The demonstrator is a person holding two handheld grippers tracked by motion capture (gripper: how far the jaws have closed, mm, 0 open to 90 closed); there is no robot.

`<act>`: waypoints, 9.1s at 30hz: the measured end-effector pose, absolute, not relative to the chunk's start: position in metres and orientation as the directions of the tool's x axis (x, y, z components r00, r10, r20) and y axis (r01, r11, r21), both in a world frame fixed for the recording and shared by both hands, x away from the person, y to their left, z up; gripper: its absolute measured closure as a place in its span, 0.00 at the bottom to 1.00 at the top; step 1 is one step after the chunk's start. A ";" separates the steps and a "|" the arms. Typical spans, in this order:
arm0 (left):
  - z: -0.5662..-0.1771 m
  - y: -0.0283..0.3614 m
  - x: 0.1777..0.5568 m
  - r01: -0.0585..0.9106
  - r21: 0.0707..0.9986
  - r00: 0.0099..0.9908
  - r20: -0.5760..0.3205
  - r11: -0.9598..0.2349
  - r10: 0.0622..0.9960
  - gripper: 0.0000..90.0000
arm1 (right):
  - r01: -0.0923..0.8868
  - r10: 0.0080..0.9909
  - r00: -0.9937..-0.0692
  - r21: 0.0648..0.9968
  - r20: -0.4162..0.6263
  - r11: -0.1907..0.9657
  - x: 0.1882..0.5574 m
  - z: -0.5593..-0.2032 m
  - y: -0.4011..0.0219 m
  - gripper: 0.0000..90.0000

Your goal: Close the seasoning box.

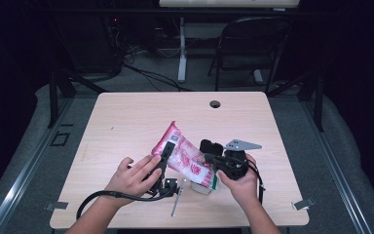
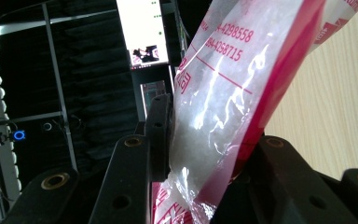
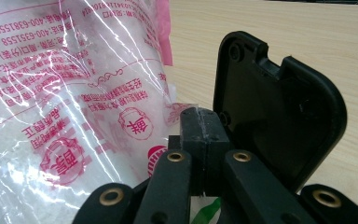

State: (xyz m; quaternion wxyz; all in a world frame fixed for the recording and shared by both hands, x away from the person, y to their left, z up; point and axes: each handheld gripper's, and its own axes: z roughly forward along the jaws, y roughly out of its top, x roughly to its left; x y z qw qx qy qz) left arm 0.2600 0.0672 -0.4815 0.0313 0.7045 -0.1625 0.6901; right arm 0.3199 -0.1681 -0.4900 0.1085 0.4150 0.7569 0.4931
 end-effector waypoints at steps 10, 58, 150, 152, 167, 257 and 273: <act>-0.481 0.066 0.259 -0.278 -0.175 -0.005 0.983 -0.944 -0.181 0.76 | 0.526 0.736 -0.627 0.836 0.255 0.159 0.320 -0.491 -0.169 1.00; -0.479 0.063 0.259 -0.298 -0.173 -0.023 0.984 -0.939 -0.174 0.77 | 0.535 0.735 -0.625 0.830 0.263 0.159 0.320 -0.493 -0.170 1.00; -0.475 0.055 0.262 -0.330 -0.137 0.018 0.988 -0.934 -0.151 0.78 | 0.555 0.758 -0.597 0.818 0.265 0.151 0.312 -0.496 -0.182 1.00; -0.476 0.055 0.262 -0.329 -0.136 0.021 0.988 -0.935 -0.152 0.78 | 0.552 0.758 -0.598 0.820 0.262 0.152 0.312 -0.496 -0.182 1.00; -0.475 0.055 0.263 -0.329 -0.127 0.023 0.990 -0.936 -0.142 0.78 | 0.552 0.756 -0.599 0.820 0.265 0.150 0.311 -0.495 -0.182 1.00; -0.526 0.093 0.276 -0.204 0.314 0.397 0.892 -0.927 0.215 0.83 | 0.508 0.713 -0.651 0.848 0.261 0.154 0.308 -0.480 -0.174 1.00; -0.538 0.098 0.281 -0.151 0.434 0.503 0.807 -0.888 0.309 0.84 | 0.504 0.691 -0.670 0.850 0.271 0.156 0.312 -0.478 -0.169 1.00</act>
